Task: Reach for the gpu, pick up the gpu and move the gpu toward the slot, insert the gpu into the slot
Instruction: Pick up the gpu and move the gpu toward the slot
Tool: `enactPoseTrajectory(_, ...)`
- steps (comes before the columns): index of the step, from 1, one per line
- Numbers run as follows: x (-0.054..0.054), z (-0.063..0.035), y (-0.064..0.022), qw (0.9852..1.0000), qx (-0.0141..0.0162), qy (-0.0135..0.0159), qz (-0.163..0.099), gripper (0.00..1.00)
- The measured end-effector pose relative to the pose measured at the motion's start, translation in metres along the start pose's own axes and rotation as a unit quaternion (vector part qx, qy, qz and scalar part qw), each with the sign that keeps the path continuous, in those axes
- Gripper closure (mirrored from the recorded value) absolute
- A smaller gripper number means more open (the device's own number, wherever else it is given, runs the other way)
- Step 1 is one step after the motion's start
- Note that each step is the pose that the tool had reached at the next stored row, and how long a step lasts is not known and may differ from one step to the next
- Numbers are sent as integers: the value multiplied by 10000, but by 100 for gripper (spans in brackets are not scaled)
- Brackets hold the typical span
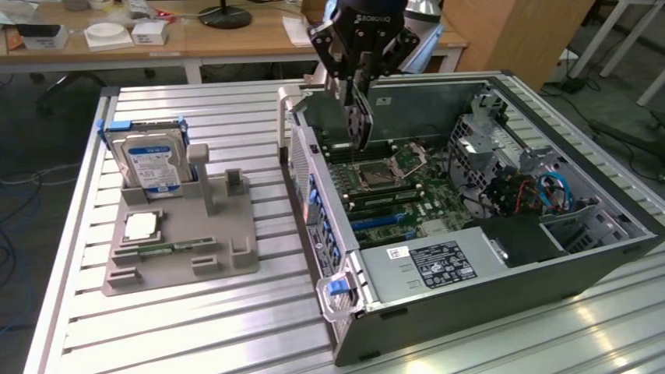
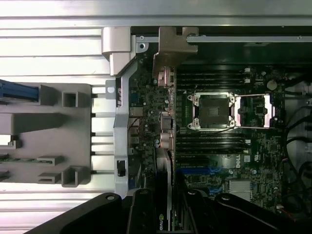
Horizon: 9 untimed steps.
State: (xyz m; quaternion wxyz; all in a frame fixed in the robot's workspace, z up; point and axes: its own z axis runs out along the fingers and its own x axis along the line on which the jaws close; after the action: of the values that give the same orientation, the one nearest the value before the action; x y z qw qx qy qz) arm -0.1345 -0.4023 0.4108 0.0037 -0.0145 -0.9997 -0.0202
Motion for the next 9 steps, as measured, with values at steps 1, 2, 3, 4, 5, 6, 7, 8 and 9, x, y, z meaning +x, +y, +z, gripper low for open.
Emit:
enactPoseTrajectory(1, -18, 0, 1, 10000, -1, 1, -16, 73)
enactPoseTrajectory(2, -37, 0, 1, 10000, -2, 2, -34, 73)
enactPoseTrajectory(3, -53, -1, 2, 10000, -4, 3, -53, 73)
enactPoseTrajectory(4, -70, -1, 2, 10000, -7, 4, -75, 73)
enactPoseTrajectory(5, -85, -1, 2, 9999, -7, 6, -101, 73)
enactPoseTrajectory(6, -98, -1, 3, 9999, -8, 7, -129, 73)
enactPoseTrajectory(7, -111, -1, 3, 9999, -9, 9, -155, 73)
enactPoseTrajectory(8, -125, -1, 4, 9998, -9, 9, -181, 73)
enactPoseTrajectory(9, -144, -1, 4, 9998, -9, 11, -200, 73)
